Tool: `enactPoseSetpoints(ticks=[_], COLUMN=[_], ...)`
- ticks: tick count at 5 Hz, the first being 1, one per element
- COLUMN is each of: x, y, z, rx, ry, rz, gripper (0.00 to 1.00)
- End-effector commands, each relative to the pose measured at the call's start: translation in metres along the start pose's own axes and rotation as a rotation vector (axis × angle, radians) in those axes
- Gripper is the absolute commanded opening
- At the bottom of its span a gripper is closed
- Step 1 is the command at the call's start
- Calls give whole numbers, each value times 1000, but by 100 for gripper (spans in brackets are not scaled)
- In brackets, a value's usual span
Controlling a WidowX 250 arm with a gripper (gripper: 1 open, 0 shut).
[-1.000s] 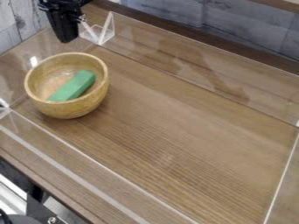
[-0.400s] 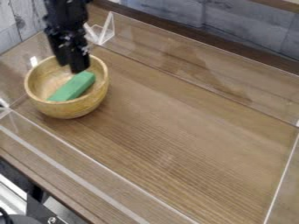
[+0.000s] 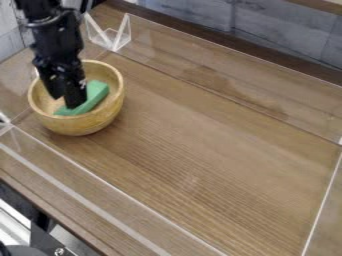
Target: Move green object from inside the wooden bowl to the table next to it
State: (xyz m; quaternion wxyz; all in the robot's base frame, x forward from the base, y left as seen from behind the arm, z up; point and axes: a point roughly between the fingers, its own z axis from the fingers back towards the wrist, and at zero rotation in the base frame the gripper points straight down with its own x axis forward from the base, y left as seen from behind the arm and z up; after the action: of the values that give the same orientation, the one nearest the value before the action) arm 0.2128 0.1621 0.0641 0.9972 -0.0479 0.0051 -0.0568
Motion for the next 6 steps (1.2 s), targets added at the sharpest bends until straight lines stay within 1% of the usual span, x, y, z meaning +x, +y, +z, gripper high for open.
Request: enactPoseSetpoints(ticks=[1,2,3,4,6], x=[4,6,8,12,21], y=[13,20,35,45,15], z=[10,19,43,63,67], rx=[53,44,37,33,32], ry=[-53,-86,-117,-141,-147], rz=[29,83,113,132,134], gripper=[0,0,0,0,0])
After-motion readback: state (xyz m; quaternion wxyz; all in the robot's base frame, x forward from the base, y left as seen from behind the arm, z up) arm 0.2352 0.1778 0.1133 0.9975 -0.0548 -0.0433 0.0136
